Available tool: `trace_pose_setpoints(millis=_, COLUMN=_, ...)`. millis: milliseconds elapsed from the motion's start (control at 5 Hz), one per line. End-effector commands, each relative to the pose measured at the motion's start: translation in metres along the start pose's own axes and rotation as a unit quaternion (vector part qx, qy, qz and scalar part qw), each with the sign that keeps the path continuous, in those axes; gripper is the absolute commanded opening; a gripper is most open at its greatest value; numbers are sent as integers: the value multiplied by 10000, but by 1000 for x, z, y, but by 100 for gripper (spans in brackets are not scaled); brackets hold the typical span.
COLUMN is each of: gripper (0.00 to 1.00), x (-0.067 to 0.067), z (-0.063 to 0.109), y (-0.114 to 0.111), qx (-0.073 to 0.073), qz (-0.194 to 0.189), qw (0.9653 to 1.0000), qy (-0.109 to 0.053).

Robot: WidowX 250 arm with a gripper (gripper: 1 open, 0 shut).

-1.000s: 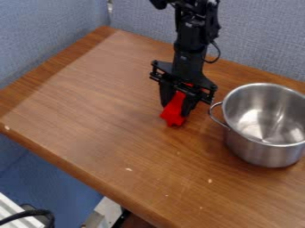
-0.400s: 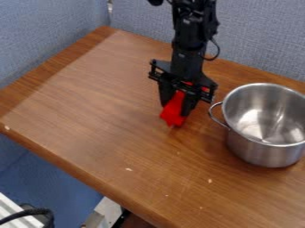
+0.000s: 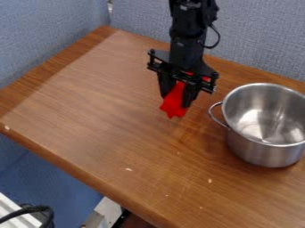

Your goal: Put the red object in the metal pot

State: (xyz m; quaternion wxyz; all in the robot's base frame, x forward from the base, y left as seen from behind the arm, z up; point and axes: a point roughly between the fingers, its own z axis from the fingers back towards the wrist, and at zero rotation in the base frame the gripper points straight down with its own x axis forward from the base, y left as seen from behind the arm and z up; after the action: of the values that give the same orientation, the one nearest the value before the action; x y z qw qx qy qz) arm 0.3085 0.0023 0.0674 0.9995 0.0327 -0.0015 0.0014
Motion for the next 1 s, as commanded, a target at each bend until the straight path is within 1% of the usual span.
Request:
trace_pose_setpoints(millis=0, gripper=0, x=4, z=29, y=7, qx=-27, qz=121, qw=9990, qy=-422)
trace_pose_setpoints(millis=200, gripper=0, x=0, z=55, y=6, qx=-184, qz=159, qw=9967, qy=-772)
trace_pose_setpoints(millis=400, gripper=0, x=-4, z=72, y=-2, qx=-343, qz=-61, qw=9961, qy=-806)
trace_pose_setpoints(millis=600, gripper=0, x=1, z=87, y=-19, qx=-604, qz=-415, qw=9927, qy=-954)
trace_pose_setpoints(millis=800, gripper=0, x=7, z=96, y=-45, qx=-773, qz=-874, qw=9879, qy=-1023)
